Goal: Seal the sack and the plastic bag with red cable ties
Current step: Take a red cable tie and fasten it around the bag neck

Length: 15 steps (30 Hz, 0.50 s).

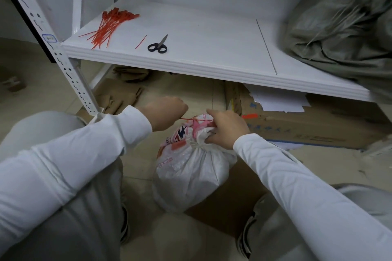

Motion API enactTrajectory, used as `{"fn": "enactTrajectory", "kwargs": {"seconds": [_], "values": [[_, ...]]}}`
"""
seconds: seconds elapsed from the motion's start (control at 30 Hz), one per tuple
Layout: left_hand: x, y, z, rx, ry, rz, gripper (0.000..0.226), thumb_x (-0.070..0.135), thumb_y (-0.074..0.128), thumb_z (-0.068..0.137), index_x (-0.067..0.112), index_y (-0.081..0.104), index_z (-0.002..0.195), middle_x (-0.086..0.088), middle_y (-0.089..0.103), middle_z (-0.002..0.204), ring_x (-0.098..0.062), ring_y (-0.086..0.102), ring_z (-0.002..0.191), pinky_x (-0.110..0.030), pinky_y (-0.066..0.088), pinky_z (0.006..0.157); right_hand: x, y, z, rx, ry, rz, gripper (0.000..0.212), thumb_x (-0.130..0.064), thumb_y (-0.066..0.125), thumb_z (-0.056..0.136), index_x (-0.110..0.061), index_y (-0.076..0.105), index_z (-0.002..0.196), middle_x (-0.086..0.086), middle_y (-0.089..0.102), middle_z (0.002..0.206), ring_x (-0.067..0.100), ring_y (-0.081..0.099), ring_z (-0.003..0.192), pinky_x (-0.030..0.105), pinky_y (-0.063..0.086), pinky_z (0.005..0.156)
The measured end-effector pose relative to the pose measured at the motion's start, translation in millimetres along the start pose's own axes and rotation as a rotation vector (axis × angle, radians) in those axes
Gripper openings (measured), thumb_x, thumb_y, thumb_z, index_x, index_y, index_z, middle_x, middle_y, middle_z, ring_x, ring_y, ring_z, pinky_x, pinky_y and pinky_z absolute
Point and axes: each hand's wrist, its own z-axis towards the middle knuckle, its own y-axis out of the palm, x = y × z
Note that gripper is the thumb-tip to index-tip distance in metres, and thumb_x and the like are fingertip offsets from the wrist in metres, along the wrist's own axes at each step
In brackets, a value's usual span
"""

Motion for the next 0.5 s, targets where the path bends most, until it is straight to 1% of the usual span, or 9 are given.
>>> {"fn": "enactTrajectory", "kwargs": {"seconds": [0.07, 0.1, 0.2, 0.23, 0.33, 0.43, 0.5], "values": [[1.1, -0.6, 3.3, 0.004, 0.021, 0.005, 0.023, -0.003, 0.049, 0.086, 0.019, 0.043, 0.082, 0.002, 0.042, 0.076, -0.021, 0.048, 0.07, -0.032, 0.044, 0.063, -0.7, 0.9, 1.1, -0.01, 0.014, 0.044, 0.06, -0.032, 0.072, 0.076, -0.02, 0.052, 0.131, 0.005, 0.065, 0.119, 0.028, 0.06, 0.108, 0.038, 0.051, 0.084], [1.0, -0.5, 4.9, 0.009, 0.028, 0.011, 0.022, -0.003, 0.049, 0.086, 0.018, 0.044, 0.083, 0.002, 0.042, 0.077, -0.021, 0.048, 0.069, -0.032, 0.043, 0.062, -1.2, 0.9, 2.2, -0.014, 0.019, 0.055, 0.057, -0.032, 0.072, 0.075, -0.02, 0.056, 0.129, 0.004, 0.065, 0.12, 0.027, 0.06, 0.108, 0.038, 0.051, 0.085], [3.1, -0.9, 8.2, 0.024, 0.045, 0.047, 0.017, -0.002, 0.049, 0.087, 0.015, 0.053, 0.088, 0.001, 0.046, 0.077, -0.022, 0.051, 0.069, -0.031, 0.042, 0.058, -1.8, 2.0, 6.0, -0.026, 0.019, 0.063, 0.047, -0.03, 0.072, 0.072, -0.023, 0.065, 0.118, 0.001, 0.068, 0.113, 0.024, 0.063, 0.1, 0.034, 0.051, 0.08], [4.2, -1.4, 8.4, 0.018, 0.051, 0.061, 0.017, -0.002, 0.049, 0.086, 0.015, 0.054, 0.088, 0.001, 0.048, 0.077, -0.022, 0.053, 0.069, -0.031, 0.043, 0.057, -1.6, 2.5, 7.3, -0.028, 0.023, 0.067, 0.046, -0.029, 0.073, 0.071, -0.024, 0.066, 0.117, 0.001, 0.069, 0.111, 0.023, 0.063, 0.097, 0.033, 0.052, 0.078], [4.0, -3.7, 7.5, -0.013, 0.059, 0.085, 0.018, -0.002, 0.049, 0.086, 0.015, 0.055, 0.088, 0.001, 0.047, 0.076, -0.023, 0.054, 0.07, -0.03, 0.044, 0.058, -0.1, 3.4, 10.5, -0.058, 0.053, 0.108, 0.053, -0.031, 0.079, 0.066, -0.022, 0.067, 0.117, 0.001, 0.07, 0.11, 0.022, 0.064, 0.097, 0.035, 0.055, 0.081], [-0.9, -6.6, 5.1, -0.038, 0.042, 0.131, 0.019, -0.002, 0.051, 0.086, 0.017, 0.053, 0.086, 0.001, 0.046, 0.076, -0.023, 0.054, 0.071, -0.03, 0.045, 0.059, 2.1, 3.1, 12.9, -0.108, 0.073, 0.163, 0.045, -0.029, 0.083, 0.065, -0.019, 0.071, 0.108, 0.002, 0.07, 0.102, 0.021, 0.064, 0.09, 0.036, 0.056, 0.08], [-3.5, -6.0, 2.7, -0.099, 0.034, 0.158, 0.016, -0.001, 0.052, 0.086, 0.015, 0.054, 0.085, 0.0, 0.052, 0.078, -0.022, 0.055, 0.07, -0.029, 0.045, 0.058, 2.4, 3.0, 14.2, -0.129, 0.073, 0.176, 0.037, -0.028, 0.084, 0.064, -0.018, 0.072, 0.098, 0.001, 0.069, 0.094, 0.02, 0.063, 0.086, 0.034, 0.055, 0.075]]}}
